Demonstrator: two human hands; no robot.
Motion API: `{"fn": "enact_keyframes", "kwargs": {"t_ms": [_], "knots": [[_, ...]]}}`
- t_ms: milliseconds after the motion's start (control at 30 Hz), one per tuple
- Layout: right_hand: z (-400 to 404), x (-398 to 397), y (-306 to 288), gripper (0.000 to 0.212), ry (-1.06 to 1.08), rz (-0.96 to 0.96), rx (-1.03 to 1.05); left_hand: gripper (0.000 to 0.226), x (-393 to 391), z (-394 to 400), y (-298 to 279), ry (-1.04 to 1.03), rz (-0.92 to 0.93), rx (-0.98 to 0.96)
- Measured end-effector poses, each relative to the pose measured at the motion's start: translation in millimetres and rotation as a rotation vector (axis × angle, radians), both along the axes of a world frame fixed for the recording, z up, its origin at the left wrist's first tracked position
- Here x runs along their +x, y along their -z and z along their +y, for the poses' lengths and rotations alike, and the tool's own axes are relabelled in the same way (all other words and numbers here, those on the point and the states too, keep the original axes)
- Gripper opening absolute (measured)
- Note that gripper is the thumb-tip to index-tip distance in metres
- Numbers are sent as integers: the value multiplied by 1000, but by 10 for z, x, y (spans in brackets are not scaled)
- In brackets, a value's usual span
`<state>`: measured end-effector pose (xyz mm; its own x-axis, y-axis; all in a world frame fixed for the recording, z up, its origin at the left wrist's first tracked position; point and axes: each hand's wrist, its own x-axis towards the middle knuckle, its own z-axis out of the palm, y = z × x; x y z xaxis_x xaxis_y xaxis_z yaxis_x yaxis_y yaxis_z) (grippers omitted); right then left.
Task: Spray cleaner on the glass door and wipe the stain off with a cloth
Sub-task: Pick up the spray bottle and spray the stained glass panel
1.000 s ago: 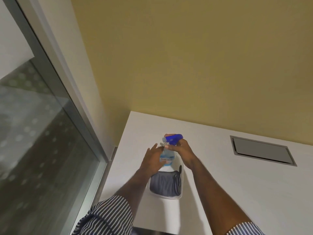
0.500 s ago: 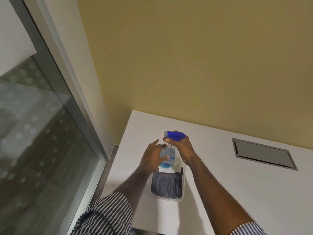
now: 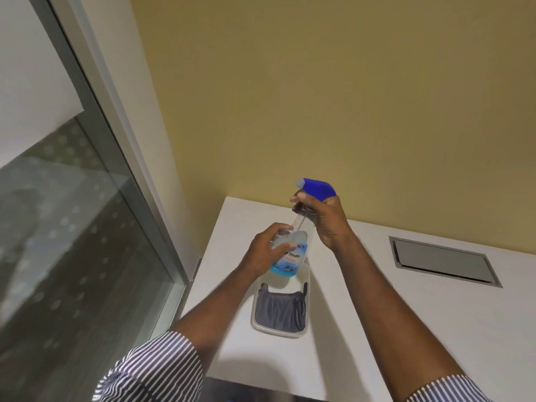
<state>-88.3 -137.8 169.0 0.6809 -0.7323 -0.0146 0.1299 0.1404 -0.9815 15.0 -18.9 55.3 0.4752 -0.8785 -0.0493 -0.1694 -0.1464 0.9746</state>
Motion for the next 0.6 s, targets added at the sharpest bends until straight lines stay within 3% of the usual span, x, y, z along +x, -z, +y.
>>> {"fn": "enact_keyframes", "kwargs": {"t_ms": [267, 433, 600], "knots": [[308, -259, -886, 16, -18, -146, -39, 15, -458, 288, -711, -138, 149, -260], [679, -465, -1385, 15, -58, -211, -64, 68, -794, 649, -1159, -210, 112, -355], [1100, -694, -1761, 21, -197, -278, -132, 79, -1044, 1082, -1535, -300, 16, -397]]}}
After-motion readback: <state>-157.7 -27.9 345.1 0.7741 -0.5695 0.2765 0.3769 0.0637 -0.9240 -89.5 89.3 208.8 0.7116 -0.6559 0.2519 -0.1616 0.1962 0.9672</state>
